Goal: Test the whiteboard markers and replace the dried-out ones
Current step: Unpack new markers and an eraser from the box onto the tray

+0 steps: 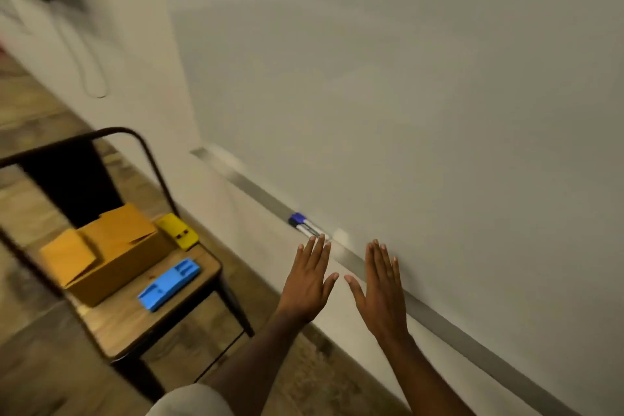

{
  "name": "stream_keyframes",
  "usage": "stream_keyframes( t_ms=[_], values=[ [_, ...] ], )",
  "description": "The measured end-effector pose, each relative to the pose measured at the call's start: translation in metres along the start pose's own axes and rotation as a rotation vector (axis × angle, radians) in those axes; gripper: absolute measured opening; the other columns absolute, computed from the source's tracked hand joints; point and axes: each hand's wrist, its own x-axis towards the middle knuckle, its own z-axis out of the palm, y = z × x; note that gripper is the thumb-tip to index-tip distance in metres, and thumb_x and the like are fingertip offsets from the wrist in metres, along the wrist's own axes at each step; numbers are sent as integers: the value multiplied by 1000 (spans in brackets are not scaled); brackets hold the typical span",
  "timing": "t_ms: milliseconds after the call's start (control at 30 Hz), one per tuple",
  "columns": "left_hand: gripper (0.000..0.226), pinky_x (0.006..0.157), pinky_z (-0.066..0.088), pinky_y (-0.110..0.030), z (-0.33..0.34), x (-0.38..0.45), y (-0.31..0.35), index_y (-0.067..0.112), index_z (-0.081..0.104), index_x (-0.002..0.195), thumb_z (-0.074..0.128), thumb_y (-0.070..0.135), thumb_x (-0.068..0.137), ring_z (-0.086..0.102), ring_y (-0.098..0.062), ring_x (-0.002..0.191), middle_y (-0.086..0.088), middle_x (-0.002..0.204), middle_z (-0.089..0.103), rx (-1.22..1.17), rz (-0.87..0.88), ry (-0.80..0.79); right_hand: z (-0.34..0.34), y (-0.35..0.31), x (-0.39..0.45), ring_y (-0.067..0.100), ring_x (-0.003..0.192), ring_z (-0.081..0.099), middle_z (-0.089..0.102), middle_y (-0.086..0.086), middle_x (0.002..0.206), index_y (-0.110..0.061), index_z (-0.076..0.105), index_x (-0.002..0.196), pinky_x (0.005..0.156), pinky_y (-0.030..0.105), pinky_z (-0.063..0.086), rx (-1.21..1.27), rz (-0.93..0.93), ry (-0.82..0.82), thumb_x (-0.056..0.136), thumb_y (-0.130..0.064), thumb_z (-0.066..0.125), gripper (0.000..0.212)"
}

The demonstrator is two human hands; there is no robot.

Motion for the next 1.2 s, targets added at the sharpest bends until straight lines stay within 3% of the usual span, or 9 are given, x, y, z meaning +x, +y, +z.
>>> stream_keyframes(
  t_ms=[200,300,367,467,667,833,967,1100,1200],
  values=[
    [68,126,-5,-40,-51,-25,-89,19,-1,159,15,55,104,-15,-16,154,-1,167,-11,25,-209,109,32,-106,59,24,153,13,13,7,165,-9,19,157,125,41,11,45,-260,-76,98,-70,17,85],
    [65,126,-2,-42,-73,-36,-126,20,0,160,21,52,106,-14,-15,154,1,167,-11,18,-301,155,45,-153,82,24,153,16,17,9,164,-8,20,157,124,43,15,105,-351,-91,98,-69,17,85],
    [66,126,-5,-41,-87,-41,-149,22,-2,160,18,54,105,-17,-13,153,3,167,-14,6,-366,187,52,-181,96,24,152,16,19,10,164,-8,19,157,123,46,20,141,-406,-99,98,-69,18,85],
    [70,126,-3,-41,-107,-51,-181,21,1,160,8,59,102,-15,-15,154,1,167,-10,36,-464,233,67,-217,118,22,154,10,13,7,165,-11,13,158,125,44,14,179,-498,-125,99,-65,22,81],
    [68,126,0,-44,-127,-66,-246,16,6,159,15,54,103,-9,-20,155,-4,168,-2,194,-655,243,101,-287,170,26,152,19,23,12,163,-8,22,156,124,43,12,228,-705,-200,98,-66,13,83],
    [70,126,1,-45,-140,-72,-280,14,12,159,14,56,103,-5,-22,155,-5,168,2,227,-861,303,133,-331,208,21,154,9,16,7,165,-13,14,158,125,42,7,259,-847,-281,98,-68,17,81],
    [73,126,3,-46,-151,-74,-303,12,15,159,14,56,101,-3,-22,155,-7,167,5,207,-975,326,145,-360,230,23,153,14,22,9,164,-11,19,157,124,46,15,273,-906,-320,97,-67,21,82],
    [73,126,6,-48,-168,-79,-332,11,19,158,19,54,100,3,-26,155,-9,167,10,232,-1063,329,156,-389,244,24,152,18,25,11,163,-9,21,157,125,42,11,264,-943,-320,99,-61,31,78],
    [72,123,17,-56,-181,-88,-356,8,29,155,22,53,99,15,-33,153,-15,164,21,245,-1124,329,167,-411,250,24,152,16,22,9,164,-10,18,157,125,39,14,281,-930,-365,100,-57,40,78]
  ],
)
